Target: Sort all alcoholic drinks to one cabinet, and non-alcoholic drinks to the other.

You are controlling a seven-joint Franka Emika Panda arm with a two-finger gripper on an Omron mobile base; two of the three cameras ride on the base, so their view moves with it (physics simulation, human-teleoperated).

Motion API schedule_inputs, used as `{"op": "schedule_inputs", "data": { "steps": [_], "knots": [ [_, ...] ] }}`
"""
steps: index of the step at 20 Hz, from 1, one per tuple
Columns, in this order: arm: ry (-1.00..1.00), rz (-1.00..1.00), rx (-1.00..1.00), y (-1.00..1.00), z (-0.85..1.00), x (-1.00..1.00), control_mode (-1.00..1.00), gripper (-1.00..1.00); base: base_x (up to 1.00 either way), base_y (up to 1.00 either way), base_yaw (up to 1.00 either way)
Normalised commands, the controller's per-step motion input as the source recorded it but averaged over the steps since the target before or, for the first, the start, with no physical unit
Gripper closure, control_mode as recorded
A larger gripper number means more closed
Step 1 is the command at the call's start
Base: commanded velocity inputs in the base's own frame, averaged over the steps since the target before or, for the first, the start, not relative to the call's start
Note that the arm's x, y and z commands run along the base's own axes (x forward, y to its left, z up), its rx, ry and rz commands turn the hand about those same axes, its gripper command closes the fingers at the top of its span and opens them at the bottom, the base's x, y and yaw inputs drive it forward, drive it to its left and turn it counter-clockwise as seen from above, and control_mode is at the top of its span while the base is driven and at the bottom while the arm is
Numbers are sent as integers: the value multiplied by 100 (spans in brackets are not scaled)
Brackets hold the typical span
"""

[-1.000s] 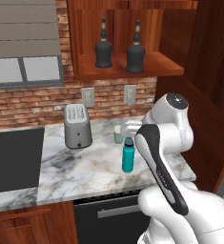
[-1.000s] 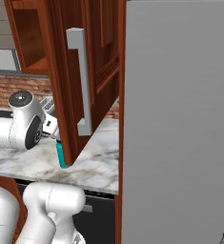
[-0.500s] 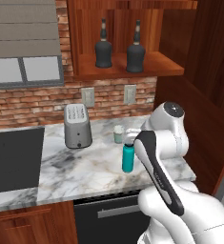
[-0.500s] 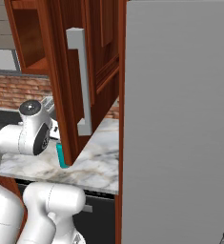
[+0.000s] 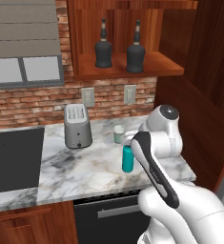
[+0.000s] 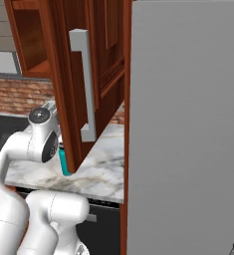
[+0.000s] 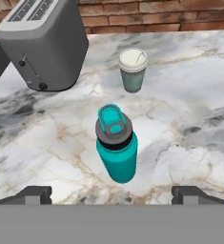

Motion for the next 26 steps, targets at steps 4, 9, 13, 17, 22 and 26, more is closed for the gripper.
{"op": "schedule_inputs", "data": {
  "steps": [4, 9, 13, 17, 22, 26],
  "knots": [
    [0, 6, -2, -1, -3, 26, -100, -100, 0, 0, 0],
    [0, 4, 0, 0, -14, 13, -100, -100, 0, 0, 0],
    [0, 1, 0, 0, -24, 11, -100, -100, 0, 0, 0],
    [0, 0, 0, 0, -23, 7, -100, -100, 0, 0, 0],
    [0, 0, 0, 0, -18, 9, -100, -100, 0, 0, 0],
    [0, 0, 0, 0, -8, 12, -100, -100, 0, 0, 0]
  ]
}}
